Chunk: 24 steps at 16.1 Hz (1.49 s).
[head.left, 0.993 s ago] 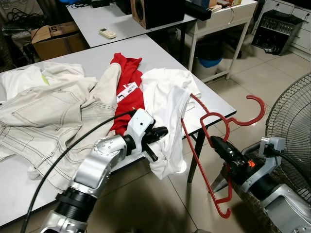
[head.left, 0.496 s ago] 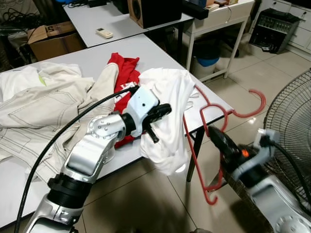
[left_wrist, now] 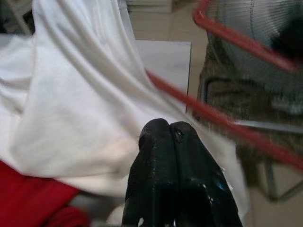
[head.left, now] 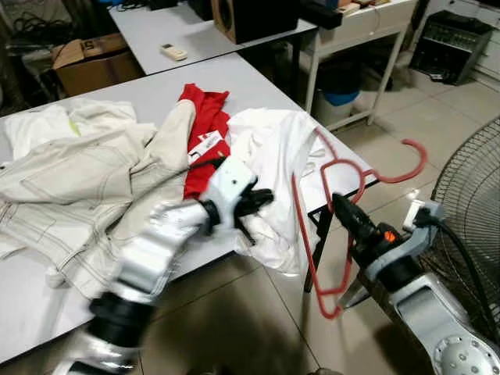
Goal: Hang hanger
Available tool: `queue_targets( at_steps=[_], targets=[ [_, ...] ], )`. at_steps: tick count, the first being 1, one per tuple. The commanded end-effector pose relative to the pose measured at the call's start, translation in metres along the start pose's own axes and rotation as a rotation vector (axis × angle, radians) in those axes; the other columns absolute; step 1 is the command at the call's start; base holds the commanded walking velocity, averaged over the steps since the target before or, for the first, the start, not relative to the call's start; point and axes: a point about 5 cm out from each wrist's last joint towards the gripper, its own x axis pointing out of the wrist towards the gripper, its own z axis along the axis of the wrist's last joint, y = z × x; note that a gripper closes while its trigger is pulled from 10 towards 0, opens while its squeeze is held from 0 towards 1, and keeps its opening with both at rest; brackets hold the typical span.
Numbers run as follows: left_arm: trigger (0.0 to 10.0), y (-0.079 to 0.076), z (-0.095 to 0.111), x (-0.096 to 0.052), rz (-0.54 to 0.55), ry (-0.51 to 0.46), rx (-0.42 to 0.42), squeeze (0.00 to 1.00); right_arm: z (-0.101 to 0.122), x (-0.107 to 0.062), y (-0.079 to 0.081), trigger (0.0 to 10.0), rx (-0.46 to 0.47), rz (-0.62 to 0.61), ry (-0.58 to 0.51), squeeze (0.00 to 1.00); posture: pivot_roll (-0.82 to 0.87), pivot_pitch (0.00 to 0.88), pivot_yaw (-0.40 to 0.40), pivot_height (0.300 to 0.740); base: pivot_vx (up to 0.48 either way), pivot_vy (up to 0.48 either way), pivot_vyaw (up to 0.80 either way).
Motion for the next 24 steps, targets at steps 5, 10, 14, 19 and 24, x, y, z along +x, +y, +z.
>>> queue_targets(
  at_steps=[5, 10, 14, 19, 24],
  targets=[
    [10.0, 0.007, -0.01, 0.013, 0.14, -0.002, -0.071, 1.0, 0.009, -0.019, 0.003, 10.0, -0.126, 0.056, 0.063, 0.0, -0.11, 0.05, 0.099, 0.74, 0.0, 0.0, 0.0],
    [10.0, -0.005, -0.01, 0.02, 0.115, -0.059, -0.222, 1.0, 0.014, -0.027, 0.005, 10.0, -0.16, 0.105, 0.075, 0.0, -0.14, 0.044, 0.097, 0.74, 0.0, 0.0, 0.0],
    [10.0, -0.006, -0.015, 0.023, 0.142, -0.043, -0.274, 1.0, 0.016, -0.029, 0.008, 10.0, -0.163, 0.137, 0.08, 0.0, -0.14, 0.04, 0.095, 0.74, 0.0, 0.0, 0.0],
    [10.0, -0.02, -0.019, 0.023, 0.057, -0.026, -0.268, 0.0, 0.021, -0.035, 0.007, 10.0, -0.176, 0.159, 0.084, 0.0, -0.15, 0.035, 0.086, 0.74, 0.0, 0.0, 0.0],
    [10.0, -0.035, -0.021, 0.023, -0.04, -0.023, -0.271, 0.0, 0.026, -0.035, 0.005, 10.0, -0.185, 0.164, 0.083, 0.0, -0.15, 0.034, 0.083, 0.74, 0.0, 0.0, 0.0]
  ],
)
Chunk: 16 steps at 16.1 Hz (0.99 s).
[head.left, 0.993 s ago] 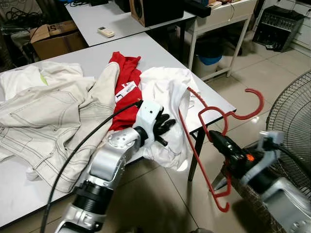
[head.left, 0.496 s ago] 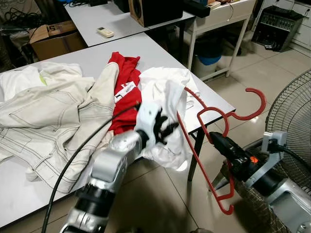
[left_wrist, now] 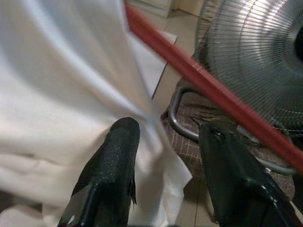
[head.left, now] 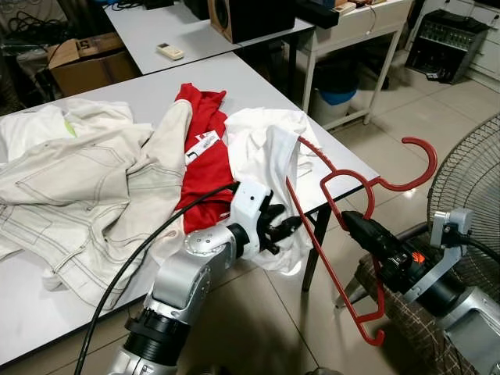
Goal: Hang hanger
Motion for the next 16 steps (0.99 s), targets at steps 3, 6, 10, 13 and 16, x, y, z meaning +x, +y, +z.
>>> queue_targets(
  at_steps=[3, 6, 10, 13, 16],
  targets=[
    [8.4, 0.01, -0.007, 0.002, 0.128, 0.038, 0.127, 0.0, 0.004, 0.0, 0.003, 10.0, -0.001, 0.022, -0.01, 0.0, -0.15, 0.039, 0.082, 0.74, 0.0, 0.0, 0.0],
    [1.3, 0.011, -0.007, 0.005, 0.16, 0.01, 0.087, 0.0, 0.005, 0.0, 0.004, 10.0, 0.002, 0.025, -0.014, 0.0, -0.15, 0.045, 0.083, 0.74, 0.0, 0.0, 0.0],
    [0.0, 0.007, -0.004, 0.01, 0.145, -0.034, -0.002, 0.0, 0.005, 0.0, 0.004, 10.0, 0.006, 0.026, -0.017, 0.0, -0.15, 0.046, 0.082, 0.74, 0.0, 0.0, 0.0],
    [0.0, 0.005, -0.003, 0.013, 0.13, -0.045, -0.02, 0.0, 0.005, 0.001, 0.004, 10.0, 0.007, 0.025, -0.018, 0.0, -0.15, 0.047, 0.083, 0.74, 0.0, 0.0, 0.0],
    [0.0, 0.007, -0.005, 0.012, 0.143, -0.043, -0.021, 0.0, 0.005, 0.001, 0.004, 10.0, 0.008, 0.024, -0.018, 0.0, -0.15, 0.047, 0.082, 0.74, 0.0, 0.0, 0.0]
  ],
)
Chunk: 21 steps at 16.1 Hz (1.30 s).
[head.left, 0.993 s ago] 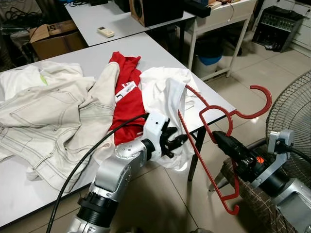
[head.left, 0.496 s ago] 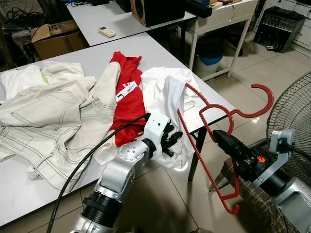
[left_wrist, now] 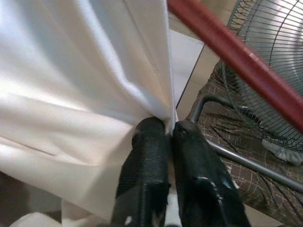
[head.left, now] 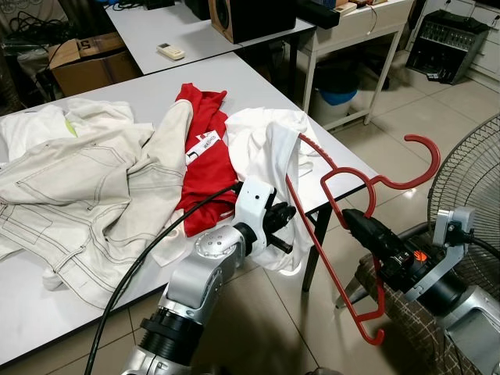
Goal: Hang hanger
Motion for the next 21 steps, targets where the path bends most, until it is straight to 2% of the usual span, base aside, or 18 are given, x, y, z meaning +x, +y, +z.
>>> queue_targets(
  at_steps=[1, 5, 8, 10, 11, 13, 15, 18, 21],
  targets=[
    [0.0, 0.005, 0.002, -0.001, 0.023, -0.008, 0.001, 0.0, 0.003, 0.001, 0.003, 10.0, -0.006, 0.015, -0.006, 0.0, -0.15, 0.048, 0.081, 0.74, 0.0, 0.0, 0.0],
    [0.0, 0.009, 0.003, -0.003, 0.036, -0.023, 0.008, 0.0, 0.002, 0.002, 0.003, 10.0, -0.004, 0.012, -0.006, 0.0, -0.15, 0.046, 0.079, 0.74, 0.0, 0.0, 0.0],
    [0.0, 0.015, 0.009, -0.016, -0.026, -0.017, 0.057, 0.0, 0.0, 0.002, 0.001, 10.0, -0.007, -0.011, -0.009, 0.0, -0.15, 0.045, 0.079, 0.74, 0.0, 0.0, 0.0],
    [0.0, 0.02, 0.011, -0.034, -0.138, 0.048, 0.129, 0.0, -0.001, 0.004, -0.004, 10.0, 0.004, -0.049, -0.018, 0.0, -0.14, 0.045, 0.079, 0.74, 0.0, 0.0, 0.0],
    [0.0, 0.029, 0.014, -0.055, -0.231, 0.132, 0.203, 0.0, -0.004, 0.009, -0.008, 10.0, 0.023, -0.08, -0.019, 0.0, -0.13, 0.044, 0.078, 0.74, 0.0, 0.0, 0.0],
    [0.0, 0.032, 0.02, -0.064, -0.277, 0.164, 0.235, 0.0, -0.006, 0.013, -0.008, 10.0, 0.044, -0.082, -0.024, 0.0, -0.12, 0.045, 0.077, 0.74, 0.0, 0.0, 0.0],
    [0.0, 0.032, 0.031, -0.073, -0.363, 0.211, 0.299, 0.0, -0.011, 0.026, -0.008, 10.0, 0.088, -0.095, -0.032, 0.0, -0.1, 0.044, 0.079, 0.74, 0.0, 0.0, 0.0],
    [0.0, 0.026, 0.041, -0.065, -0.372, 0.196, 0.343, 0.0, -0.015, 0.051, -0.005, 10.0, 0.22, -0.104, -0.09, 0.0, -0.09, 0.041, 0.095, 0.74, 0.0, 0.0, 0.0],
    [0.0, 0.029, 0.047, -0.056, -0.295, 0.181, 0.434, 0.0, -0.023, 0.056, -0.013, 10.0, 0.296, -0.202, -0.065, 0.0, -0.08, 0.039, 0.108, 0.74, 0.0, 0.0, 0.0]
  ],
)
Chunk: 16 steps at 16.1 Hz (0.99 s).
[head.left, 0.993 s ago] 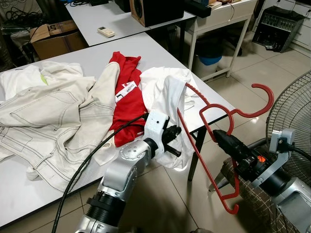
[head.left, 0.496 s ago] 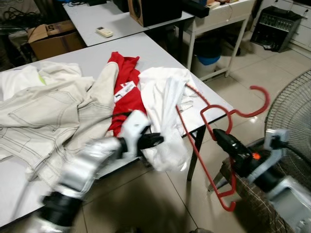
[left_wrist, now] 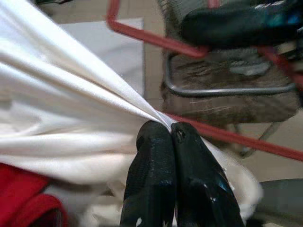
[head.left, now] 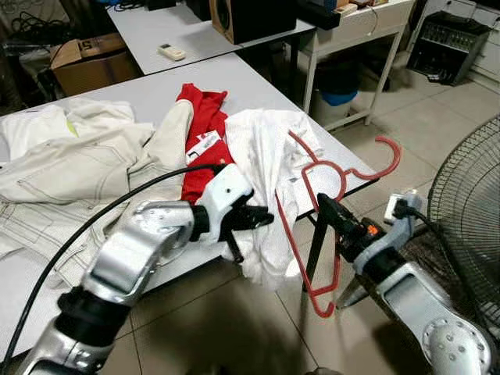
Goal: Hang hanger
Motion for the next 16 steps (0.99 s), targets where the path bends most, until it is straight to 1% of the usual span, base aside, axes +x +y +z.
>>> queue_targets(
  at_steps=[1, 2, 3, 5, 6, 7, 8, 9, 10, 11, 12, 13, 14, 16],
  targets=[
    [0.0, 0.002, 0.0, 0.002, 0.021, 0.027, 0.045, 0.0, 0.005, 0.0, -0.002, 10.0, 0.032, -0.025, -0.027, 0.0, -0.08, 0.039, 0.109, 0.74, 0.0, 0.0, 0.0],
    [0.0, 0.006, -0.002, 0.001, 0.045, 0.055, 0.09, 0.0, 0.007, 0.0, -0.007, 10.0, 0.044, -0.067, -0.043, 0.0, -0.08, 0.041, 0.123, 0.74, 0.0, 0.0, 0.0],
    [0.0, 0.007, -0.002, 0.0, 0.047, 0.062, 0.104, 0.0, 0.009, 0.0, -0.011, 10.0, 0.041, -0.095, -0.058, 0.0, -0.08, 0.04, 0.13, 0.74, 0.0, 0.0, 0.0],
    [0.0, 0.011, 0.005, 0.0, 0.068, 0.031, 0.113, 0.0, 0.004, 0.0, -0.018, 10.0, -0.048, -0.156, 0.006, 0.0, -0.07, 0.037, 0.139, 0.74, 0.0, 0.0, 0.0],
    [0.0, 0.014, 0.01, 0.0, 0.097, 0.005, 0.113, 0.0, 0.003, 0.0, -0.019, 10.0, -0.051, -0.168, 0.013, 0.0, -0.07, 0.037, 0.138, 0.74, 0.0, 0.0, 0.0],
    [0.0, 0.016, 0.012, 0.0, 0.102, -0.012, 0.097, 0.0, 0.005, -0.001, -0.017, 10.0, -0.046, -0.152, -0.001, 0.0, -0.07, 0.037, 0.138, 0.74, 0.0, 0.0, 0.0],
    [0.9, 0.016, 0.011, 0.001, 0.103, -0.01, 0.091, 0.0, 0.009, -0.001, -0.014, 10.0, -0.045, -0.132, -0.019, 0.0, -0.06, 0.035, 0.135, 0.74, 0.0, 0.0, 0.0],
    [10.0, 0.017, 0.007, 0.002, 0.119, 0.01, 0.094, 0.0, 0.013, 0.0, -0.011, 10.0, -0.05, -0.108, -0.031, 0.0, -0.06, 0.035, 0.135, 0.74, 0.0, 0.0, 0.0],
    [10.0, 0.016, 0.003, 0.003, 0.128, 0.006, 0.036, 0.0, 0.017, 0.002, -0.005, 10.0, -0.05, -0.075, -0.049, 0.0, -0.06, 0.034, 0.135, 0.74, 0.0, 0.0, 0.0],
    [10.0, 0.015, 0.001, 0.003, 0.131, -0.01, -0.018, 1.0, 0.018, 0.003, -0.001, 10.0, -0.051, -0.06, -0.054, 0.0, -0.06, 0.032, 0.135, 0.74, 0.0, 0.0, 0.0],
    [10.0, 0.014, 0.0, 0.003, 0.131, -0.017, -0.068, 1.0, 0.019, 0.004, 0.002, 10.0, -0.053, -0.048, -0.055, 0.0, -0.06, 0.03, 0.135, 0.74, 0.0, 0.0, 0.0],
    [10.0, 0.013, -0.003, 0.002, 0.123, -0.002, -0.081, 1.0, 0.019, 0.004, 0.004, 10.0, -0.05, -0.04, -0.057, 0.0, -0.06, 0.029, 0.136, 0.74, 0.0, 0.0, 0.0],
    [10.0, 0.013, -0.007, 0.003, 0.145, 0.015, -0.094, 1.0, 0.019, 0.005, 0.006, 10.0, -0.051, -0.031, -0.058, 0.0, -0.06, 0.024, 0.135, 0.74, 0.0, 0.0, 0.0],
    [10.0, 0.011, -0.013, 0.005, 0.158, 0.02, -0.171, 1.0, 0.019, 0.006, 0.007, 10.0, -0.054, -0.024, -0.055, 0.0, -0.06, 0.021, 0.134, 0.74, 0.0, 0.0, 0.0]
  ],
)
